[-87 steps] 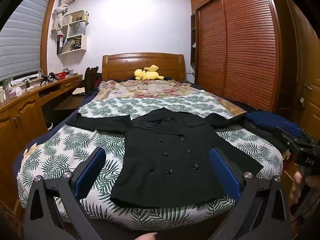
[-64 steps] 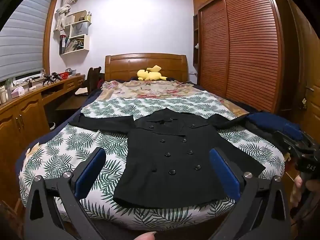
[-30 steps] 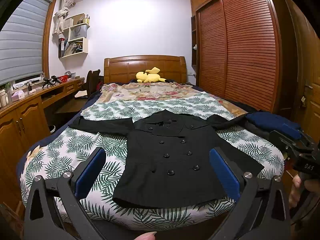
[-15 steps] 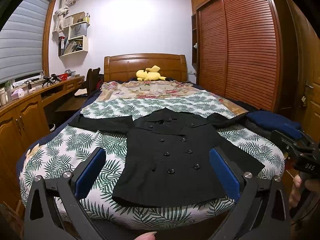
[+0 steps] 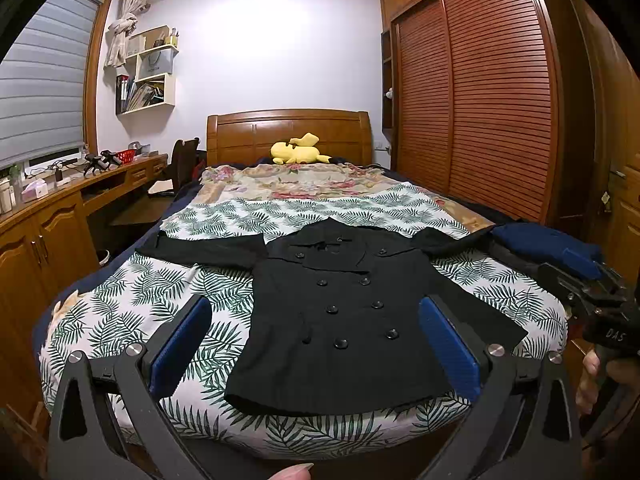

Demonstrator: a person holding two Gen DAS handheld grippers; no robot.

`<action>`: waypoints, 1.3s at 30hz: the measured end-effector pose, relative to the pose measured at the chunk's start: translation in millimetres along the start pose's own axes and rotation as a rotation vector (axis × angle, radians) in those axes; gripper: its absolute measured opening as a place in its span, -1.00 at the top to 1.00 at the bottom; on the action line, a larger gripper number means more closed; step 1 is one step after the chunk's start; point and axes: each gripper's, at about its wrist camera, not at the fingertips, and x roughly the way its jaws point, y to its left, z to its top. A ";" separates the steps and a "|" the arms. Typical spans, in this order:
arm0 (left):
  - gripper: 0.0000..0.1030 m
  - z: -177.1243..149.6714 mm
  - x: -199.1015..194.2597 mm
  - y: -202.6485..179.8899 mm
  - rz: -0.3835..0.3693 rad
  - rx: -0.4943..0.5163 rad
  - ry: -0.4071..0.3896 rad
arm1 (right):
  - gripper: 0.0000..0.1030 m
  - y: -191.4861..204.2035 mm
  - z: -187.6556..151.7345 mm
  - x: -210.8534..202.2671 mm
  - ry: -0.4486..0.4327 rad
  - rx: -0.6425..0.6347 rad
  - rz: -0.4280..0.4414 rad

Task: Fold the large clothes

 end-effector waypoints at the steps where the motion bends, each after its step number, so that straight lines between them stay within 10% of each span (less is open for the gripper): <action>1: -1.00 0.1 -0.7 0.2 -0.001 0.000 0.000 | -1.00 -0.4 0.0 -0.5 0.000 0.000 0.000; 39: -1.00 -35.0 110.5 68.3 0.066 -0.079 0.195 | -1.00 0.5 21.1 137.3 0.138 -0.148 0.151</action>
